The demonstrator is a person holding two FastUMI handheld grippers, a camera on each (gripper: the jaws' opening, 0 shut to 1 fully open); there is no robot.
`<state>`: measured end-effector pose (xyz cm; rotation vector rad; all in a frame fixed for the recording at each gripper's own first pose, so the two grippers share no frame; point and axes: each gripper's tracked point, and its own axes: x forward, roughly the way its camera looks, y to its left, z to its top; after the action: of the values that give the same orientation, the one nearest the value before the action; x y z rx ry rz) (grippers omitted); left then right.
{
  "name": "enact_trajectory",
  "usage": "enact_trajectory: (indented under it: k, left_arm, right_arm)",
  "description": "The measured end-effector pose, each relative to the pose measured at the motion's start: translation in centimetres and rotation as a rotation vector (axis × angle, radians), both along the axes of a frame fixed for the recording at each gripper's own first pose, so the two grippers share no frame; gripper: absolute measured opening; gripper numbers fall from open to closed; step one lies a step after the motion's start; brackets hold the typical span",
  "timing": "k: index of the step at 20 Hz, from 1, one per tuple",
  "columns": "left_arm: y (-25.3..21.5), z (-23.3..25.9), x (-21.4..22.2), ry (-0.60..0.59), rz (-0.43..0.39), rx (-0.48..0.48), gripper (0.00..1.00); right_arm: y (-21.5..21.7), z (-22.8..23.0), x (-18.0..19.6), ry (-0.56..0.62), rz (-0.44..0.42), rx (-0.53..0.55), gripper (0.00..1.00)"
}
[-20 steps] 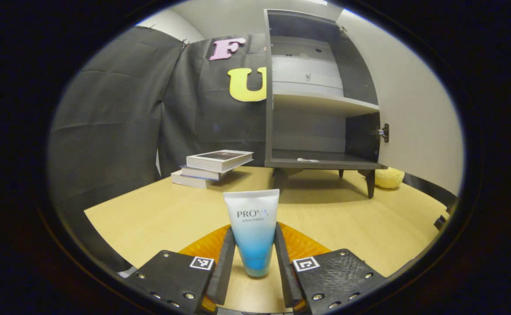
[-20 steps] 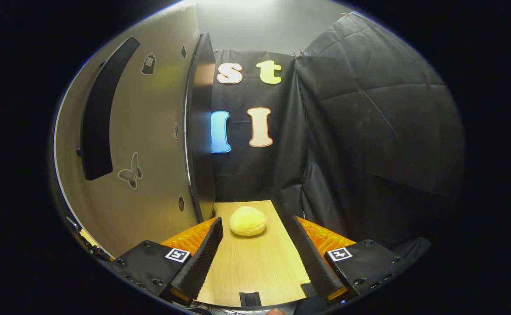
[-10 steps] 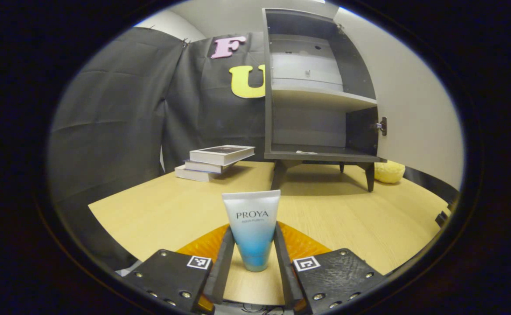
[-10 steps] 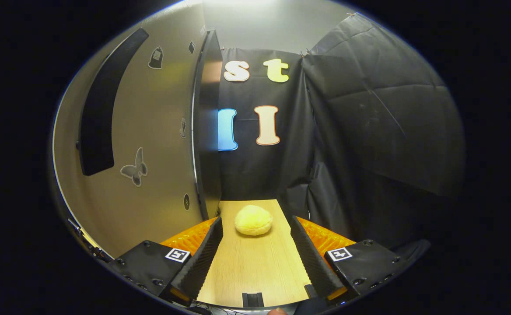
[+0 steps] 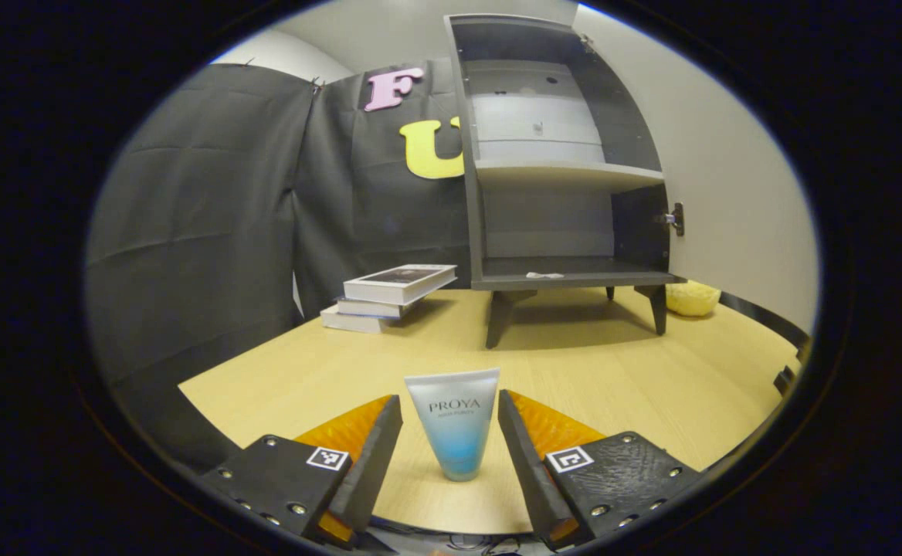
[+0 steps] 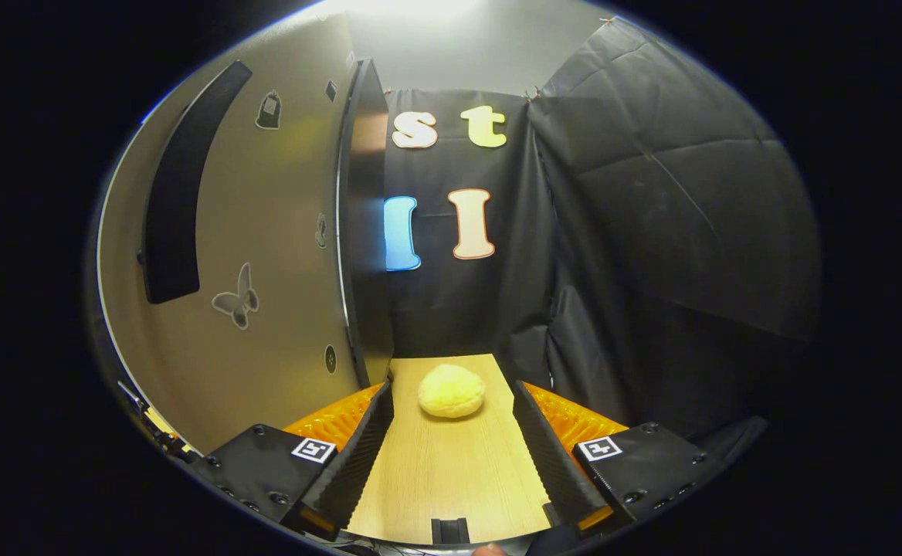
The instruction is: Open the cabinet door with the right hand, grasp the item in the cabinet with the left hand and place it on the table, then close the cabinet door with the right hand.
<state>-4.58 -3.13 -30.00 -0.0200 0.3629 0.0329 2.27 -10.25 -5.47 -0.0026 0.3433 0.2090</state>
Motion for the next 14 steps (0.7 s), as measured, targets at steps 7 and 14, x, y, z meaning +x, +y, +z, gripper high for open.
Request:
enact_trajectory:
  k: [7,14]
  left_arm:
    - [-0.1,9.8,0.9,-0.074,-0.002,0.048,0.77]
    - [0.5,21.4,1.9,-0.173,0.0,0.045,0.75]
  right_arm:
    - [-0.4,0.9,0.5,-0.024,0.01,0.07,0.93]
    - [-0.7,2.5,1.2,-0.072,0.018,0.078,0.98]
